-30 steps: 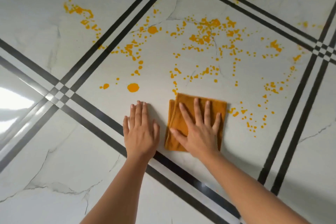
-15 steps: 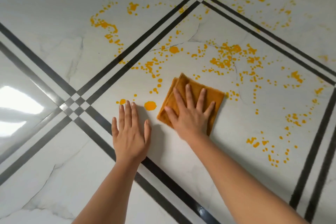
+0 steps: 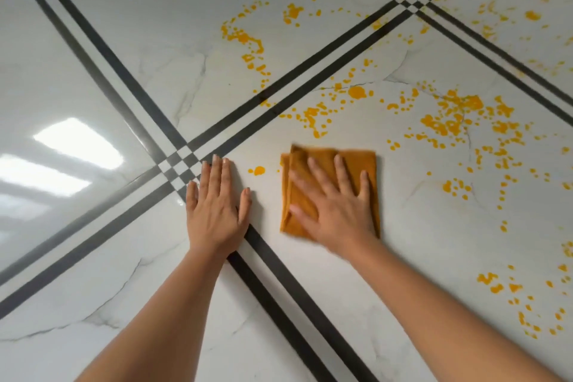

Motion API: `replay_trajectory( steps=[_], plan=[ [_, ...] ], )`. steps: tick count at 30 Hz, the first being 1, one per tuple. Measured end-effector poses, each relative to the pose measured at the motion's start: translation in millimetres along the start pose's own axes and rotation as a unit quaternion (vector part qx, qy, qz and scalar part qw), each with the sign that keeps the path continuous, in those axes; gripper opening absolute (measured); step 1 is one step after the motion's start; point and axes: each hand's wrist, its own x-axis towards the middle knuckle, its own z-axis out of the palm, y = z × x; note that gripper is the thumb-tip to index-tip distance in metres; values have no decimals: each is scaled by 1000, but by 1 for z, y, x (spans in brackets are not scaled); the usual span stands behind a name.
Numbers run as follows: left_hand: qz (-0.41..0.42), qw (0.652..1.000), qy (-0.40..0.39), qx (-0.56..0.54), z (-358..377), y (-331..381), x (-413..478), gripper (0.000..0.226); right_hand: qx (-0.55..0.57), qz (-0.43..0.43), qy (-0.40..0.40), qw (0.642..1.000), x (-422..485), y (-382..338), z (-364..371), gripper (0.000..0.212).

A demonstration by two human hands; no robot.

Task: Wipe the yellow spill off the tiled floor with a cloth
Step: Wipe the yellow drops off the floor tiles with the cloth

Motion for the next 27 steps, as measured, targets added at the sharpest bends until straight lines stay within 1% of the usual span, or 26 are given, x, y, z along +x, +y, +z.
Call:
replay_trajectory(
  steps=[2, 4, 5, 7, 8, 9, 10, 12, 13, 14, 16, 17, 18, 20, 21, 22, 24, 25, 26, 27],
  plan=[
    [2, 1000, -6, 7, -4, -7, 4, 77, 19, 84, -9, 996, 39, 0, -6, 62],
    [3, 1000, -2, 23, -8, -13, 9, 79, 25, 109, -25, 993, 63, -12, -5, 62],
    [8, 1000, 1, 27, -9, -13, 11, 79, 27, 91, -16, 995, 60, -17, -5, 62],
    [8, 999, 0, 34, -9, -16, 12, 81, -7, 2, -14, 1000, 42, -23, 0, 63],
    [10, 999, 1, 37, -9, -16, 12, 82, -15, -20, -20, 999, 37, -20, 0, 63],
    [10, 999, 1, 37, -9, -16, 12, 83, -16, -18, -25, 999, 46, -17, -2, 64],
    [10, 999, -1, 35, -9, -16, 12, 83, -12, 10, -26, 1000, 62, -15, -3, 64],
    [10, 1000, 0, 29, -10, -17, 12, 84, 10, 99, -31, 995, 92, -23, -6, 65],
    [8, 1000, 0, 26, -10, -17, 12, 84, 13, 119, -28, 992, 99, -30, -5, 66],
    [8, 1000, -4, 24, -11, -16, 13, 84, 15, 106, -21, 994, 98, -39, -3, 67],
    [12, 1000, -14, 24, -13, -17, 14, 84, -10, 28, -30, 999, 87, -48, 0, 70],
    [14, 1000, -15, 24, -12, -17, 14, 85, -17, 6, -38, 999, 86, -46, -1, 70],
    [13, 999, -19, 25, -13, -18, 14, 85, -19, 9, -45, 999, 92, -44, -4, 70],
    [9, 999, -25, 28, -14, -17, 14, 85, -7, 72, -47, 996, 106, -46, -8, 71],
    [8, 999, -26, 29, -14, -16, 15, 86, -1, 91, -38, 995, 107, -49, -7, 71],
    [9, 999, -29, 30, -14, -15, 15, 87, 4, 79, -33, 996, 102, -53, -5, 73],
    [11, 999, -31, 34, -15, -15, 15, 90, -11, 9, -38, 999, 86, -56, -2, 74],
    [14, 999, -34, 36, -15, -16, 15, 92, -17, -6, -44, 999, 84, -55, -1, 74],
    [14, 998, -41, 37, -16, -16, 15, 93, -17, 2, -50, 999, 91, -54, -4, 74],
    [15, 998, -47, 41, -16, -15, 15, 95, -11, 33, -51, 998, 101, -54, -5, 74]
  ],
)
